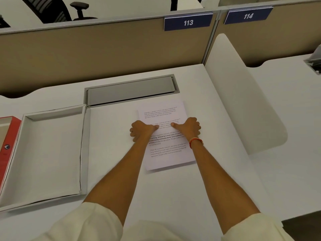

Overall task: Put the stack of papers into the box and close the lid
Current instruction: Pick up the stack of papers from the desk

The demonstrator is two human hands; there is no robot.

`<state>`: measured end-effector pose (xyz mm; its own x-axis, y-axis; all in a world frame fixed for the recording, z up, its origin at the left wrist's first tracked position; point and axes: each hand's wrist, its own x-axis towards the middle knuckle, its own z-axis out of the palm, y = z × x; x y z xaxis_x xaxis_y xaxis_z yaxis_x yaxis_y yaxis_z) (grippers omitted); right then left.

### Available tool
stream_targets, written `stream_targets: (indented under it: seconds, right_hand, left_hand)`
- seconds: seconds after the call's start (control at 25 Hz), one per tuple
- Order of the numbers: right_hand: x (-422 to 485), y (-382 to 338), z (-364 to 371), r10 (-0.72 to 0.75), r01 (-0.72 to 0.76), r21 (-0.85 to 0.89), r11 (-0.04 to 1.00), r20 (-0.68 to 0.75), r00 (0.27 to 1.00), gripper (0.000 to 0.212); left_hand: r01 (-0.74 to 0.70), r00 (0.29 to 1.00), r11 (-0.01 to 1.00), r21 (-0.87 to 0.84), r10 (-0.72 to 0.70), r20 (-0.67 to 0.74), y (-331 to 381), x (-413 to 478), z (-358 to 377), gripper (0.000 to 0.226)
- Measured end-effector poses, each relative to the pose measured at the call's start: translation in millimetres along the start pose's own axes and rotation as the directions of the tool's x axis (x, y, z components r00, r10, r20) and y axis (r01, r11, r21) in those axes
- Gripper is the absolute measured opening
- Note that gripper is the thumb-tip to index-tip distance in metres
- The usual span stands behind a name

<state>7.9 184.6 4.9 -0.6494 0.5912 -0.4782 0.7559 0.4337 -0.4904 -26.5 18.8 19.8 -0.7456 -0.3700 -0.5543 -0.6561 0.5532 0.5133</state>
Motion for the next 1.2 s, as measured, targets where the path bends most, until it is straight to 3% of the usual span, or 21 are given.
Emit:
stream_targets:
  seconds: [0.2, 0.36, 0.48, 0.64, 0.8, 0.88, 1.04, 1.2]
  right_hand:
    - [7, -5, -3, 0.033, -0.036, 0.056, 0.998, 0.053, 0.998, 0.085]
    - [5, -8, 1, 0.029, -0.03, 0.053, 0.998, 0.027, 0.999, 0.084]
    - [7, -8, 1, 0.001, -0.007, 0.116, 0.993, 0.058, 0.998, 0.088]
    - [6, -5, -2, -0.014, 0.005, 0.169, 0.986, 0.053, 0.998, 0.093]
    - [4, 3, -3, -0.067, 0.05, 0.242, 0.969, 0.06, 0.996, 0.063]
    - [2, 6, -5, -0.065, 0.04, 0.279, 0.96, 0.081, 0.995, 0.057]
    - [-9, 10, -16, -0.111, 0.05, 0.413, 0.909, 0.126, 0.986, 0.053]
    - [-22, -10, -42, -0.242, 0.202, 0.529, 0.824, 0.005, 0.97, 0.05]
  left_hand:
    - [0.045, 0.992, 0.991, -0.127, -0.029, 0.125, 1, 15, -7, 0.081]
    - [-0.038, 0.998, 0.999, 0.0, 0.038, 0.047, -2, 7, 2, 0.085]
    - [-0.133, 0.989, 0.988, -0.079, 0.137, 0.048, -7, 5, 9, 0.073]
    - [-0.144, 0.983, 0.978, -0.151, 0.159, 0.094, -13, 5, 9, 0.068]
    - [0.137, 0.953, 0.873, -0.469, 0.014, 0.304, -16, 11, -4, 0.062]
    - [0.211, 0.926, 0.842, -0.496, -0.009, 0.378, -19, 8, -11, 0.054]
    - [0.154, 0.911, 0.807, -0.569, 0.107, 0.398, -28, -2, -23, 0.055]
    - [-0.014, 0.91, 0.727, -0.686, 0.294, 0.293, -9, -14, -42, 0.054]
